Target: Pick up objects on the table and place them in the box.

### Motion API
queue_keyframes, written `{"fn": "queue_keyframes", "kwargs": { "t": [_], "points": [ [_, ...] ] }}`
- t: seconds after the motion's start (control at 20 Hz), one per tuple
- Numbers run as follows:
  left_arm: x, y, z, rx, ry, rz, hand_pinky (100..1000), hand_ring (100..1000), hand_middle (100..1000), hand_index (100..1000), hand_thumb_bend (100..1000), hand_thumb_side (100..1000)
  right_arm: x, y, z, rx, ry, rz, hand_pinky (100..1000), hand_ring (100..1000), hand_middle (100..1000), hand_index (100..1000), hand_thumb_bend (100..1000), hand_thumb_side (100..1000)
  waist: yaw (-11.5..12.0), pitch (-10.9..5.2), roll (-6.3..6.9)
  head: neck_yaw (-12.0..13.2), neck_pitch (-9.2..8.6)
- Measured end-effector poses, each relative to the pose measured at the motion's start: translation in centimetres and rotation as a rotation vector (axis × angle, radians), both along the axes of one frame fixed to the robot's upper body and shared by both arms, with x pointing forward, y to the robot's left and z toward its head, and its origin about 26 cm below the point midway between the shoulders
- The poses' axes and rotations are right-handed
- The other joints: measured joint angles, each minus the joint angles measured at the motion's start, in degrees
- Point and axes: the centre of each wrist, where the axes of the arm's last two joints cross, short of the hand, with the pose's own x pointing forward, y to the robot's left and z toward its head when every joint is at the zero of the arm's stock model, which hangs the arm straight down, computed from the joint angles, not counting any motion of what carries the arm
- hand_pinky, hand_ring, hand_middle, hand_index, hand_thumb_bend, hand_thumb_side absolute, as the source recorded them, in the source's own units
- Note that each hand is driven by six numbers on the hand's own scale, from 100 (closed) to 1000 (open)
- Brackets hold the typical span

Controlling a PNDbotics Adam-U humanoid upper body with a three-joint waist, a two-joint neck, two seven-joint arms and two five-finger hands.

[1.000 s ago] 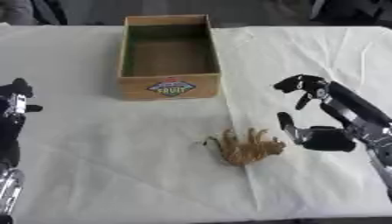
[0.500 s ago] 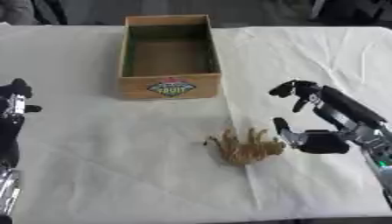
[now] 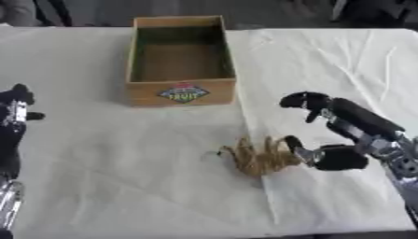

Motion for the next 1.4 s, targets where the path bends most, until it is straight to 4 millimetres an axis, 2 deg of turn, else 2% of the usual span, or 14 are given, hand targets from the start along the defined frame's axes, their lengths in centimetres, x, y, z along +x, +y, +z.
{"fn": "queue_keyframes", "kwargs": {
  "t": [0.35,0.65,1.4],
  "points": [
    [0.0,0.0,0.0,0.0,0.001,-0.001,541,766,493,607,342,496,-0.2,0.5,-0.1,-0.105,-0.013,-0.016,690,910,940,993,238,552,0.0,0.0,0.03,0.0,0.0],
    [0.0,-0.1,0.0,0.002,0.002,-0.006,542,766,493,607,341,497,-0.2,0.9,-0.4,-0.166,0.004,0.0,699,911,942,995,244,598,0.1,-0.01,0.09,0.0,0.0],
    [0.0,-0.1,-0.1,0.004,0.006,-0.01,542,766,493,607,339,498,0.3,1.2,-1.8,-0.224,0.063,0.029,693,902,932,990,222,619,0.1,-0.08,0.33,-0.1,0.01]
  ]
}}
